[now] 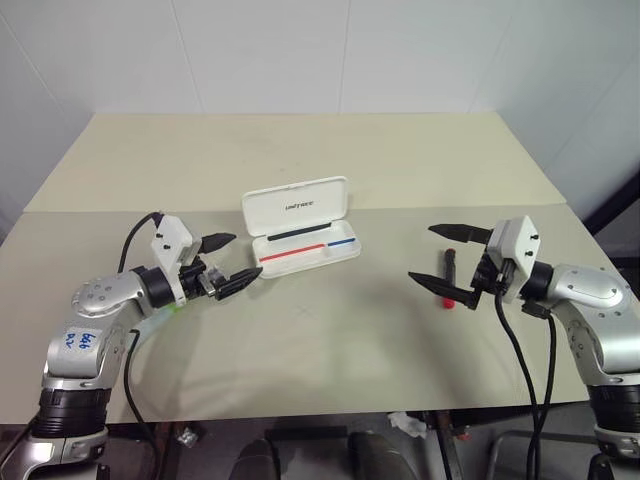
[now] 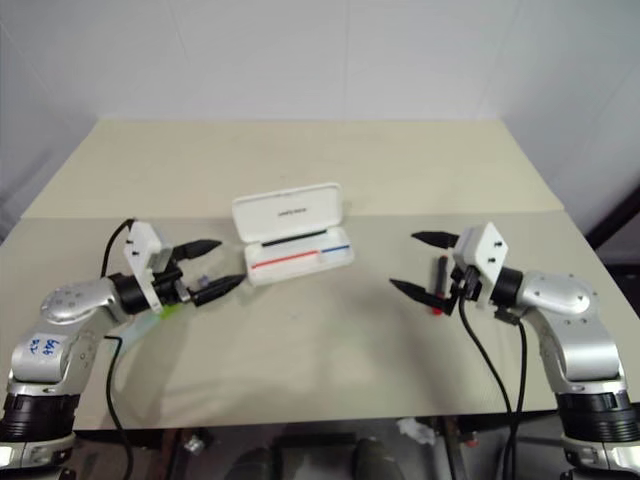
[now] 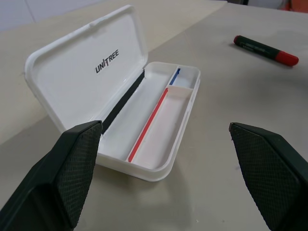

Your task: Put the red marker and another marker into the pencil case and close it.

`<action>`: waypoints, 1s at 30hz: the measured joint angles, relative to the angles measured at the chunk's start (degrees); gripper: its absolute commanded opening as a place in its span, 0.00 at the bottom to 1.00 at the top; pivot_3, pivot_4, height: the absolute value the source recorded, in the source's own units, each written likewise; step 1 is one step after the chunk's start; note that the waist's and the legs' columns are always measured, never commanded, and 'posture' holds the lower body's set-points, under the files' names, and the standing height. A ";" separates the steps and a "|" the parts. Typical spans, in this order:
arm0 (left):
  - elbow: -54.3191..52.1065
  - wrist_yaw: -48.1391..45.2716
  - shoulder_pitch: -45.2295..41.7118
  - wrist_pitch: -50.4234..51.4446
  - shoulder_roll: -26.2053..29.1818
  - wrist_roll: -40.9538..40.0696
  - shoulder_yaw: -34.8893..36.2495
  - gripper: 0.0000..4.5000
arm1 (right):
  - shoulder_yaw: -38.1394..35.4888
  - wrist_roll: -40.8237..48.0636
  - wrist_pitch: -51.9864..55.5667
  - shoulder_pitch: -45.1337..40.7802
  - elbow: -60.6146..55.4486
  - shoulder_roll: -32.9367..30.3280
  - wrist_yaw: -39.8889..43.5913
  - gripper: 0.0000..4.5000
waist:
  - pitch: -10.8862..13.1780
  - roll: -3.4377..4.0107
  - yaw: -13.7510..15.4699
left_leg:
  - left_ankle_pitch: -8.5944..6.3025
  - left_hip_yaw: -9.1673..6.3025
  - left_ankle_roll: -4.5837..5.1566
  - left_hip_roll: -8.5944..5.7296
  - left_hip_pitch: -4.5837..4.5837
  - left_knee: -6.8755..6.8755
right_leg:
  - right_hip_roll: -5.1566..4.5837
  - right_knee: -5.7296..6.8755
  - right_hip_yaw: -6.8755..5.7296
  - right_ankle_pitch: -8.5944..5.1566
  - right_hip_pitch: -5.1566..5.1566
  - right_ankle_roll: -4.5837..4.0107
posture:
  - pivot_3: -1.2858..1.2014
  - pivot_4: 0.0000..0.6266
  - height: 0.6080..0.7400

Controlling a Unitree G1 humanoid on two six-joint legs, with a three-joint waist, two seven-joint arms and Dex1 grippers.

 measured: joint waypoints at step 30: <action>16.18 -17.12 -17.49 -3.70 3.39 3.67 -10.93 0.41 | 4.50 0.20 1.08 -2.88 -6.74 7.32 -2.68 1.00 | 0.02 0.03 0.23 | -0.02 -0.01 -0.02 0.02 -0.05 0.02 | 0.07 0.13 -0.02 -0.04 -0.11 0.02 | 0.52 0.24 1.00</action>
